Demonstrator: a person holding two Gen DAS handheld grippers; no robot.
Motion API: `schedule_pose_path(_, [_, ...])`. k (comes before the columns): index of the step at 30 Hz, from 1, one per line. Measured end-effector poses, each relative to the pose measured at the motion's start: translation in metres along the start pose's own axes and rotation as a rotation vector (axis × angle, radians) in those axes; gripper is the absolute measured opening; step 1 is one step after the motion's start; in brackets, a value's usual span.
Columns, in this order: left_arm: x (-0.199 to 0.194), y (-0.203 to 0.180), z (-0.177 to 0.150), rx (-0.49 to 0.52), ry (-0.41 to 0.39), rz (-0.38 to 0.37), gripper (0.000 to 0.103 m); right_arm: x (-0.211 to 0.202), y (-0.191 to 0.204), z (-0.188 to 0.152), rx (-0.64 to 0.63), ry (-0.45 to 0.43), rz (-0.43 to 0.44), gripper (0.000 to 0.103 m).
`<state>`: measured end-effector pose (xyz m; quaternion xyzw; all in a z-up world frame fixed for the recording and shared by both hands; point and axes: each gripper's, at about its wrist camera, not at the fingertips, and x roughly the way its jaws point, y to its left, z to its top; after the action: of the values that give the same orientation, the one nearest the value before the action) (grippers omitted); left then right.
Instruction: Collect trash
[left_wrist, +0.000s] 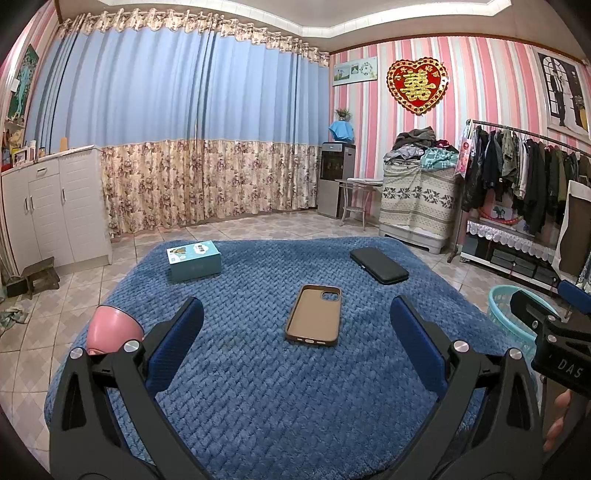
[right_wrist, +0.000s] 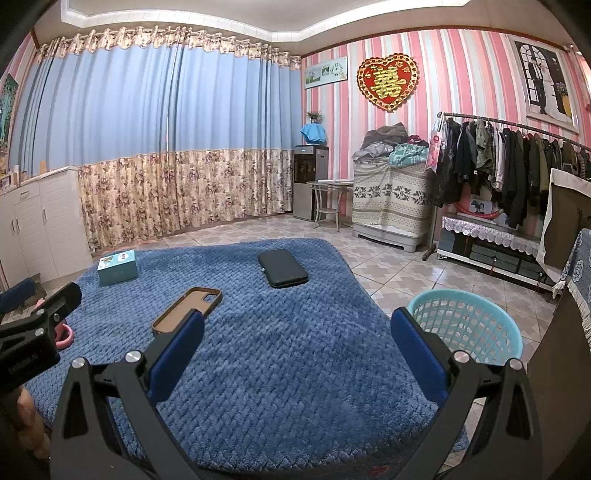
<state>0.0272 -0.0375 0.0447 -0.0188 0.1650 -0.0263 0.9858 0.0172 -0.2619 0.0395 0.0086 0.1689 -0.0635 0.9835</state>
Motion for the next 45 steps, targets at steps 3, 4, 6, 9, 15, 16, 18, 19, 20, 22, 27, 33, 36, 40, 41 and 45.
schedule_pose_path(3, [0.0002,0.0000,0.0000,0.001,-0.003,0.000,0.098,0.0000,-0.0005,-0.0001,0.004,0.000,0.000,0.099])
schedule_pose_path(4, [0.0001,0.0000,-0.0001,0.002,-0.002,0.000,0.098,0.0002,-0.0006,-0.0002,0.006,0.000,0.001,0.099])
schedule_pose_path(6, [-0.0001,-0.0003,0.0002,0.001,-0.006,0.002,0.098,0.0001,-0.0009,-0.0011,0.001,0.001,0.000,0.099])
schedule_pose_path(9, [0.0000,-0.0002,-0.0002,0.003,-0.005,0.001,0.098,-0.0009,-0.0014,-0.0001,0.001,0.000,-0.001,0.099])
schedule_pose_path(15, [-0.0001,-0.0005,-0.0002,0.003,-0.007,0.002,0.098,-0.0008,-0.0014,-0.0006,0.002,0.001,-0.001,0.099])
schedule_pose_path(16, [0.0001,-0.0004,-0.0003,0.003,-0.006,0.002,0.098,-0.0010,-0.0014,-0.0003,0.002,0.000,-0.001,0.099])
schedule_pose_path(18, [-0.0002,-0.0006,-0.0005,0.002,-0.005,0.000,0.098,-0.0008,-0.0015,-0.0005,0.001,0.000,-0.001,0.099])
schedule_pose_path(19, [0.0000,-0.0006,-0.0005,0.002,-0.004,0.000,0.098,-0.0010,-0.0016,-0.0004,0.002,-0.001,-0.001,0.099])
schedule_pose_path(20, [0.0000,-0.0007,-0.0005,0.003,-0.005,0.002,0.098,-0.0009,-0.0017,-0.0004,0.003,-0.001,0.000,0.099])
schedule_pose_path(22, [-0.0009,-0.0002,-0.0006,0.004,-0.005,0.000,0.098,-0.0011,-0.0015,0.0003,0.003,0.000,0.000,0.099])
schedule_pose_path(27, [-0.0010,-0.0002,-0.0004,0.004,-0.008,0.001,0.098,-0.0014,-0.0009,0.0012,0.003,0.000,0.000,0.099])
schedule_pose_path(33, [-0.0009,0.0004,-0.0004,0.004,-0.006,0.000,0.098,-0.0010,-0.0005,0.0010,0.002,0.000,-0.001,0.099])
schedule_pose_path(36, [-0.0010,0.0004,-0.0003,0.004,-0.007,0.000,0.098,-0.0010,-0.0005,0.0009,0.003,0.000,-0.001,0.099])
schedule_pose_path(40, [-0.0008,0.0008,-0.0002,0.005,-0.007,0.001,0.098,-0.0008,-0.0004,0.0010,0.003,0.001,0.000,0.099])
schedule_pose_path(41, [-0.0008,0.0014,-0.0002,0.005,-0.007,0.000,0.098,-0.0009,-0.0001,0.0014,0.002,0.002,0.000,0.099])
schedule_pose_path(45, [-0.0002,0.0032,0.0003,0.006,-0.009,0.002,0.098,-0.0012,0.0002,0.0020,0.001,0.000,0.000,0.099])
